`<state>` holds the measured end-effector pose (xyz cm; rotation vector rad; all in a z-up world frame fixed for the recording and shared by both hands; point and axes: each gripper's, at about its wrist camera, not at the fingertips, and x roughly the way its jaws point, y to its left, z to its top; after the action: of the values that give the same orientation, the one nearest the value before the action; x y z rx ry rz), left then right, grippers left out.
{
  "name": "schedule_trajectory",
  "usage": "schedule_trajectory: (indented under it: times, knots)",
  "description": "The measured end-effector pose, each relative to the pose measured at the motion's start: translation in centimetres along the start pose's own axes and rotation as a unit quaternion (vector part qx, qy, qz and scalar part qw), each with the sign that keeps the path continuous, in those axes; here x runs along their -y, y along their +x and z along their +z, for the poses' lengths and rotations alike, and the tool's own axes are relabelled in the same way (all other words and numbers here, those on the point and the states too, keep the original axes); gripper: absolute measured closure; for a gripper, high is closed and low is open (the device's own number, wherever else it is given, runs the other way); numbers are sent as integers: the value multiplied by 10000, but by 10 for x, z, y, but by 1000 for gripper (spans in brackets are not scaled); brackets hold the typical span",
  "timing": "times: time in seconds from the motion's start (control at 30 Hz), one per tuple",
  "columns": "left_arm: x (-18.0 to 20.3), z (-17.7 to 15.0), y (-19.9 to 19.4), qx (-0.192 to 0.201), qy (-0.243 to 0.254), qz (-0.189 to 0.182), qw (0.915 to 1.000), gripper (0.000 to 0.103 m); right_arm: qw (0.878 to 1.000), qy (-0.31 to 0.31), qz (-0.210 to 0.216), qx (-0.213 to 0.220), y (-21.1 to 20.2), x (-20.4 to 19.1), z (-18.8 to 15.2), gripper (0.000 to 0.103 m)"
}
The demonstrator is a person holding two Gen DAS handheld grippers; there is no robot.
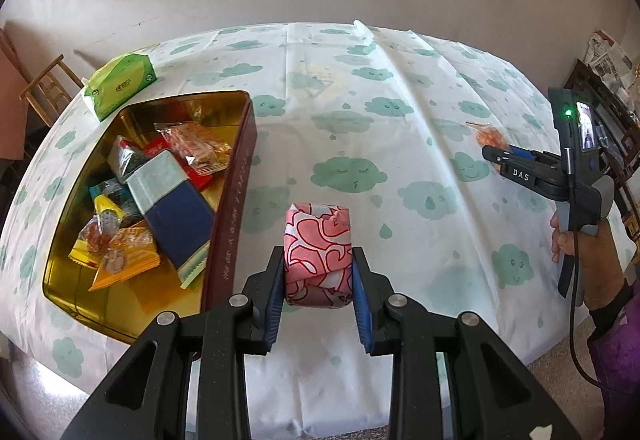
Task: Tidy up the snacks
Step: 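Lift the pink candy toward the tin with the left gripper while the right gripper holds the orange packet, then lower the pink candy into the tin and open the left gripper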
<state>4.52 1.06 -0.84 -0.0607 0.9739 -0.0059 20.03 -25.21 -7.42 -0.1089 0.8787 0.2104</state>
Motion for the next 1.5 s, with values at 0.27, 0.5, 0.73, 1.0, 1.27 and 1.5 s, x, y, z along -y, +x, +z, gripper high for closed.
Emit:
schedule_trajectory:
  times: [0.27, 0.5, 0.73, 1.0, 1.27, 1.5]
  knots:
    - [-14, -1, -7, 38, -121, 53, 9999, 76, 10000, -11, -14, -2, 0, 0, 0, 66]
    - [-27, -1, -13, 77, -216, 93, 9997, 76, 10000, -25, -33, -4, 0, 0, 0, 65]
    - [-40, -1, -16, 104, -297, 180, 9993, 76, 10000, -35, -44, -5, 0, -1, 0, 65]
    - [-56, -1, -16, 83, -442, 267, 9986, 76, 10000, -27, -36, -7, -1, 0, 0, 64]
    - [-74, 0, -16, 51, -600, 338, 9976, 76, 10000, -26, -34, -9, -1, 1, 0, 64]
    - [-84, 1, -17, 59, -646, 411, 9971, 78, 10000, -27, -38, -10, -1, -1, 0, 64]
